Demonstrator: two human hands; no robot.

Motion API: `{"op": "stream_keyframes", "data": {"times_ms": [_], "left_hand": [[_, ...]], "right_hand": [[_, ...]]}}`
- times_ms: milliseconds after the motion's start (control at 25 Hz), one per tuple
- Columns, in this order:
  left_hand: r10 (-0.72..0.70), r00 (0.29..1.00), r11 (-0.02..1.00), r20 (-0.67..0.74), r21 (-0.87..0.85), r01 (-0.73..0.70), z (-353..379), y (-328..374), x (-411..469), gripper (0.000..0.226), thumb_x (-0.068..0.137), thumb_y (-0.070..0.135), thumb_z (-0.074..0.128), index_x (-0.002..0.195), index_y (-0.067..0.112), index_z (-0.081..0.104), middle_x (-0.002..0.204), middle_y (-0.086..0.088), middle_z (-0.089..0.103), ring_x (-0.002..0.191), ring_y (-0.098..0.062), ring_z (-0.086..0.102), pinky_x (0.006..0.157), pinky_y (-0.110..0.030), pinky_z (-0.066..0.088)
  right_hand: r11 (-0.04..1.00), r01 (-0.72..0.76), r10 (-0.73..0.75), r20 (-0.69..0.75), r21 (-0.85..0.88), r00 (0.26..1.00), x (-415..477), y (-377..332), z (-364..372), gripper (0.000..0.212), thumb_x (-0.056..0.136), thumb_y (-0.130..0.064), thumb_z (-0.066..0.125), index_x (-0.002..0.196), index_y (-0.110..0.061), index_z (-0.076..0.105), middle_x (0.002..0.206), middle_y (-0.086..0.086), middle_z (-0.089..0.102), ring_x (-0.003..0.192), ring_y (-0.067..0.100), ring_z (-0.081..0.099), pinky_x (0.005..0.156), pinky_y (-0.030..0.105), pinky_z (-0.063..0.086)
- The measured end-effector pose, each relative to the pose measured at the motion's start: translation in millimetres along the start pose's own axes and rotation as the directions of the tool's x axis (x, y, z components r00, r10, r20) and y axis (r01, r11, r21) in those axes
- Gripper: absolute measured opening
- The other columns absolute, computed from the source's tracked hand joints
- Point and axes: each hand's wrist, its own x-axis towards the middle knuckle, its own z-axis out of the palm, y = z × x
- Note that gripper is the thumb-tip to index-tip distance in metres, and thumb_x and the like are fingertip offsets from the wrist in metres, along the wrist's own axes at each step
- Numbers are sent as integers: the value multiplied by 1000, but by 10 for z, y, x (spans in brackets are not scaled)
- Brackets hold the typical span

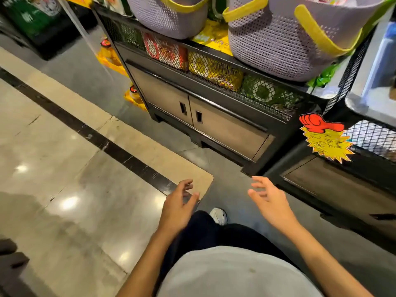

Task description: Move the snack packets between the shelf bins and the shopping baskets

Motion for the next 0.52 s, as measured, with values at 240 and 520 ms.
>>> {"op": "stream_keyframes", "data": {"times_ms": [240,520], "left_hand": [[191,981,975,-19,-109,-192,-262,877,1091,31,93,23,57,121,33,50,121,9,59,111,-10,56,94,-28,46],[668,728,691,-153,-236,-683,-841,2475,2278,30,84,42,52,113,36,53,111,16,65,104,-2,61,90,-27,49]], "right_hand": [[974,198,-176,-184,114,967,762,-895,-459,35,89,-16,61,113,-39,49,111,-9,60,96,9,61,92,35,49],[860,503,-381,-547,85,745,1124,-2122,-1338,27,86,-31,66,107,-45,57,106,-24,65,101,-2,61,90,15,47]]}}
